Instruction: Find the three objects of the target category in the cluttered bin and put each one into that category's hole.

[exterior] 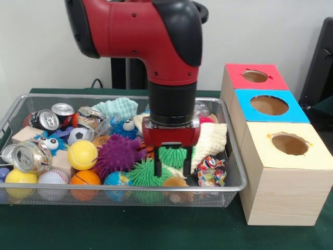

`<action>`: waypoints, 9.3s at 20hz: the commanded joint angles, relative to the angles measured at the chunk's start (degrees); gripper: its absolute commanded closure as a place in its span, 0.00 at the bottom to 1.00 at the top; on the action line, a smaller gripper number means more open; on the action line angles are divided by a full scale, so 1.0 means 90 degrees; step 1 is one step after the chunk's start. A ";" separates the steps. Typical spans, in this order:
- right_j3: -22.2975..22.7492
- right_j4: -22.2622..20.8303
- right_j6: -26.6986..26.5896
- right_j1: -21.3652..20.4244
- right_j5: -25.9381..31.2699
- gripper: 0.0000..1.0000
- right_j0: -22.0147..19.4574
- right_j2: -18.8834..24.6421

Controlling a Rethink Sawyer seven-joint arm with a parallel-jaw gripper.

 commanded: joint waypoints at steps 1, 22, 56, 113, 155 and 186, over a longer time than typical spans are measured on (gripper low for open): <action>0.0326 -0.0105 0.0280 0.0123 0.0379 0.00 -0.0130 0.0293; 0.1618 0.0003 0.1047 0.0000 -0.0230 0.00 0.0394 -0.0422; -0.1930 0.1122 0.0832 0.1518 0.1229 0.00 0.1321 -0.0660; -0.3614 0.0608 -0.0483 0.1614 0.2968 0.00 0.0463 0.0487; -0.1886 0.0528 0.0256 0.0479 0.2181 0.00 0.0639 0.0117; 0.0216 0.0659 0.0924 -0.1062 0.1264 0.00 0.0991 -0.0364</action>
